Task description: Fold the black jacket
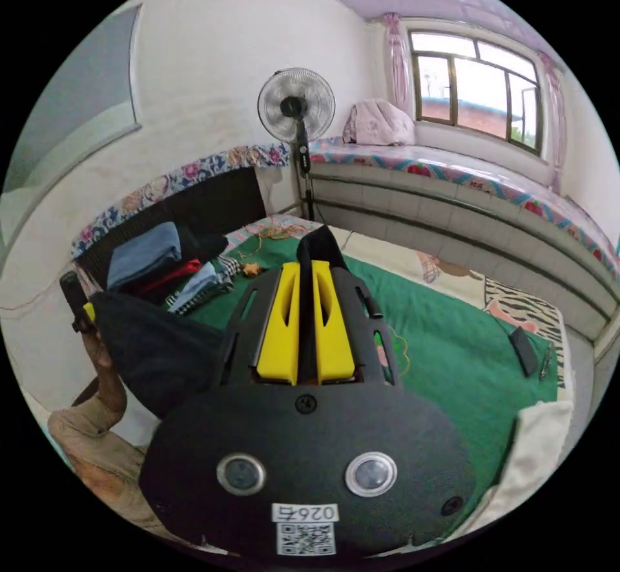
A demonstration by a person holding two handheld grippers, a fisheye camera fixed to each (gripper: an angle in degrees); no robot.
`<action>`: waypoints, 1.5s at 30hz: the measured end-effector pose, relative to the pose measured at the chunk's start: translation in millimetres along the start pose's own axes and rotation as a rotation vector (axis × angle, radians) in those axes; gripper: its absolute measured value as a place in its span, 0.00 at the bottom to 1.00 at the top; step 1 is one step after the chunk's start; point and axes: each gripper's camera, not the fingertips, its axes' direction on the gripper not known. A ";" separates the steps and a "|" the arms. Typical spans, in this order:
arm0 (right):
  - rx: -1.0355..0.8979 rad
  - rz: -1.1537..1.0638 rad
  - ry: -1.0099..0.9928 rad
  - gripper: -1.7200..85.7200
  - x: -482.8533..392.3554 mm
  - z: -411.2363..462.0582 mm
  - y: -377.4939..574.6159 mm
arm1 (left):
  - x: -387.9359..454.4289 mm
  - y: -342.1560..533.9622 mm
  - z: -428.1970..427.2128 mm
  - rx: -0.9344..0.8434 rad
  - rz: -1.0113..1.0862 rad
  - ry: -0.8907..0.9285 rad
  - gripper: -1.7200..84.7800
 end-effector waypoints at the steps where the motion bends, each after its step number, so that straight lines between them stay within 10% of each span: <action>1: 0.041 0.011 -0.024 0.01 8.8 -8.9 -3.5 | 12.4 -12.0 6.9 -0.015 0.058 -0.026 0.03; 6: 0.187 0.088 0.010 0.01 95.5 -60.1 -2.1 | 25.5 -16.7 60.1 -0.049 0.105 0.034 0.05; 11: -0.067 0.273 0.205 0.06 201.7 -44.2 54.1 | -37.1 79.7 200.1 -0.344 -0.133 0.605 0.04; 14: -0.089 0.392 0.023 0.06 253.9 -50.4 102.3 | -89.5 115.6 218.0 -0.230 -0.257 0.855 0.01; 23: -0.245 0.328 -0.167 0.08 279.4 -48.1 135.7 | -217.2 111.3 239.2 -0.436 -0.266 -0.015 0.06; 45: -0.657 -0.174 0.259 0.11 279.1 -54.9 118.1 | -245.2 174.9 401.9 -1.036 0.048 -0.268 0.17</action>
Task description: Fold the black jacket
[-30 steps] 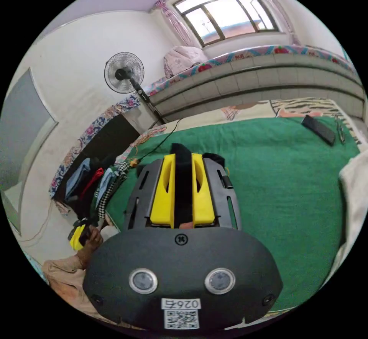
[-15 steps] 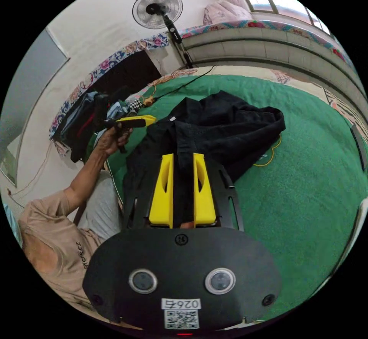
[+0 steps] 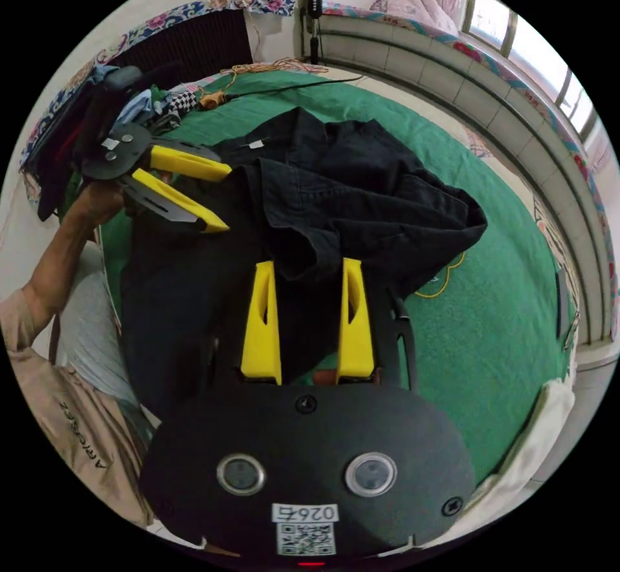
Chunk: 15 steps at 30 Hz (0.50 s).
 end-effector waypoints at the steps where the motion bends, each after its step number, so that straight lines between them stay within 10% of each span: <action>1: 0.008 -0.012 0.019 0.10 2.0 -4.5 1.8 | 3.8 -2.1 -1.1 -0.013 0.031 -0.029 0.14; 6: 0.218 0.092 0.054 0.02 53.2 -84.1 39.9 | 11.0 4.8 -24.0 0.049 0.038 -0.002 0.02; 11: 0.454 0.313 0.099 0.02 134.6 -180.4 111.4 | 39.0 -33.4 -72.0 0.468 0.064 0.638 0.01; 15: 0.596 0.697 0.177 0.04 240.9 -239.9 199.4 | 128.9 -123.9 -63.4 0.407 0.218 0.794 0.01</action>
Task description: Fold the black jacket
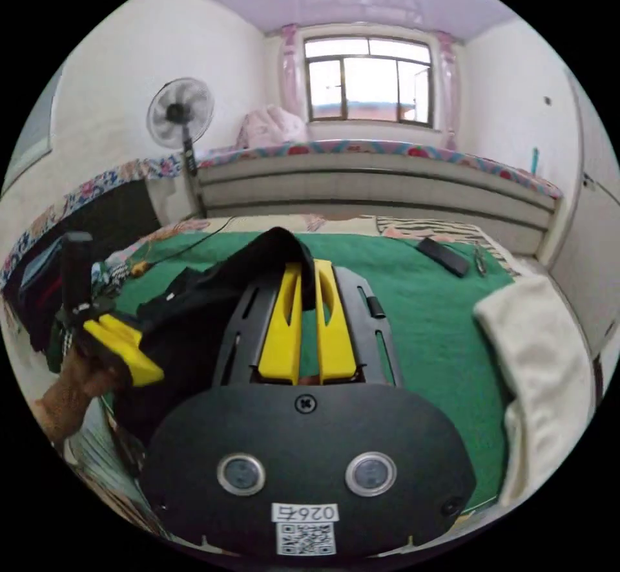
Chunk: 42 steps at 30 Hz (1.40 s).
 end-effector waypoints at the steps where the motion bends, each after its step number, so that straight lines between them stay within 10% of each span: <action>1: -0.002 0.082 -0.010 0.05 23.6 -3.6 -1.0 | 11.5 -17.8 30.2 -0.110 0.031 -0.049 0.01; 8: -0.031 0.554 -0.324 0.09 172.1 -38.3 24.1 | 13.8 9.7 -31.5 -0.154 0.071 -0.083 0.01; 19: -0.551 -0.389 -0.568 0.16 -82.5 5.4 23.4 | -107.6 126.6 -238.5 0.157 -0.444 -0.596 0.16; 24: -0.897 -0.785 -0.292 0.06 -167.4 26.7 84.1 | -150.1 147.3 -250.8 0.044 -0.562 -0.679 0.20; 34: -1.125 -0.279 -0.014 0.01 9.8 -78.0 80.3 | -150.5 158.6 -293.7 0.115 -0.508 -0.699 0.18; 42: -0.563 0.067 0.028 0.07 47.0 -167.8 32.2 | -182.4 152.9 -297.1 0.168 -0.571 -0.630 0.22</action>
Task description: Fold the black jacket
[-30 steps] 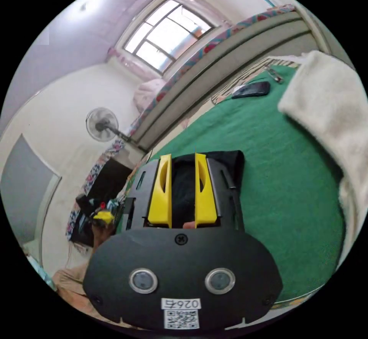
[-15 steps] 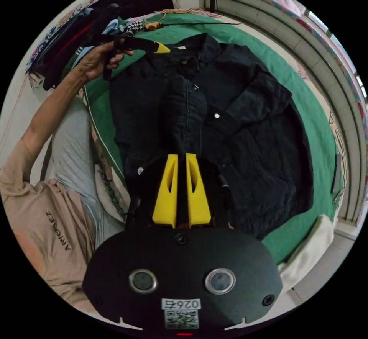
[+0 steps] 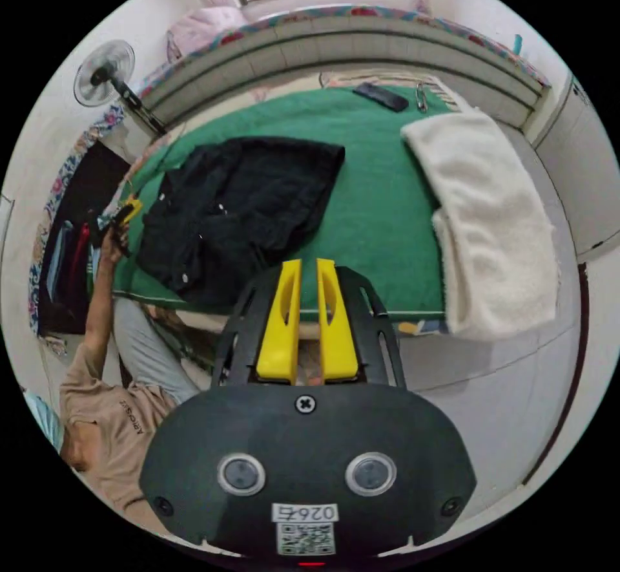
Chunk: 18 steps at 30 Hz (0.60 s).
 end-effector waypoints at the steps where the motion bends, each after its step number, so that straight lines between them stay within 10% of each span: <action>1: 0.030 0.001 0.005 0.08 -0.8 0.8 -4.6 | 2.4 -7.6 12.2 -0.043 0.019 -0.044 0.24; 11: -0.063 0.108 -0.105 0.16 19.4 164.9 -135.8 | 23.7 -41.7 95.9 -0.202 0.114 -0.470 0.17; 18: -0.051 -0.174 0.112 0.03 -69.1 196.8 -178.1 | 29.9 -29.2 59.4 -0.112 0.142 -0.248 0.07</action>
